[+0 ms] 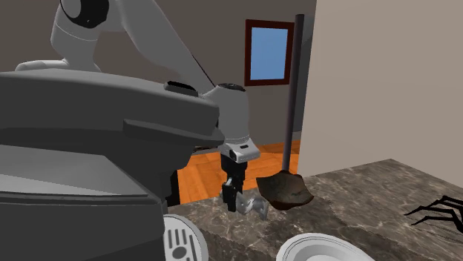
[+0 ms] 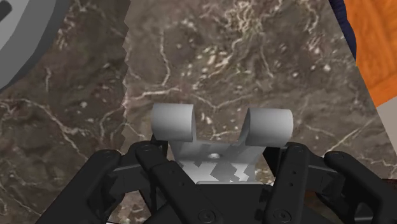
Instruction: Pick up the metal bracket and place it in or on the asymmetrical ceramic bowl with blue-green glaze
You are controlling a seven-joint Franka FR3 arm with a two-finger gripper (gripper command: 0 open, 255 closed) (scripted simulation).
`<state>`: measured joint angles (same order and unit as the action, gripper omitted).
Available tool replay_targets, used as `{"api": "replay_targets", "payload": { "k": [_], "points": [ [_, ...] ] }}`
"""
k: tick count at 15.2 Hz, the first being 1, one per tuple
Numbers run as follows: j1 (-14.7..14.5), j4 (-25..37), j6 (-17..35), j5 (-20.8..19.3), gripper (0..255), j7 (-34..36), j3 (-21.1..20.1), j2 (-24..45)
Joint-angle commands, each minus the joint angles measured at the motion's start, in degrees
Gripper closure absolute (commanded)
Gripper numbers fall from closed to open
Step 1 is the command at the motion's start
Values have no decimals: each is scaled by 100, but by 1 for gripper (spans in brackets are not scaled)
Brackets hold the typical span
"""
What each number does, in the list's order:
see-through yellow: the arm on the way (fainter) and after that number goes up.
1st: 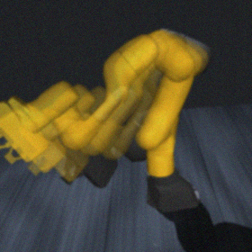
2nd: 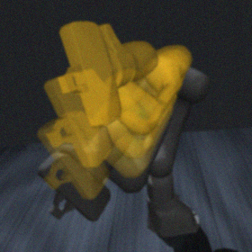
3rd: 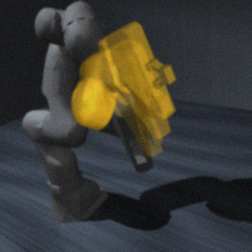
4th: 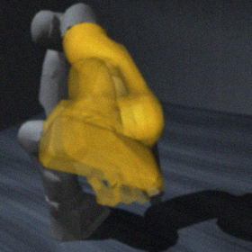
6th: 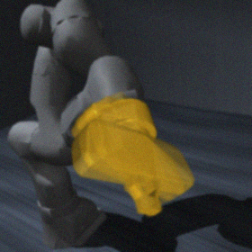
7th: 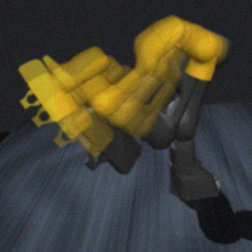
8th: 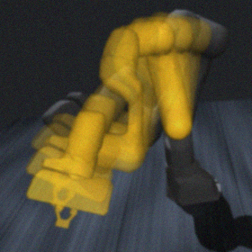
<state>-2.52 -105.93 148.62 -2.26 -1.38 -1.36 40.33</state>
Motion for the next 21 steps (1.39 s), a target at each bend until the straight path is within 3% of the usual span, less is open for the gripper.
{"api": "replay_targets", "payload": {
  "k": [1,17,21],
  "points": [
    [0,-35,-96,4,255,-1,-5,-129],
    [25,-164,-891,43,255,-31,-40,-1053],
    [-273,832,-1278,-14,255,315,-74,-440]
  ]
}}
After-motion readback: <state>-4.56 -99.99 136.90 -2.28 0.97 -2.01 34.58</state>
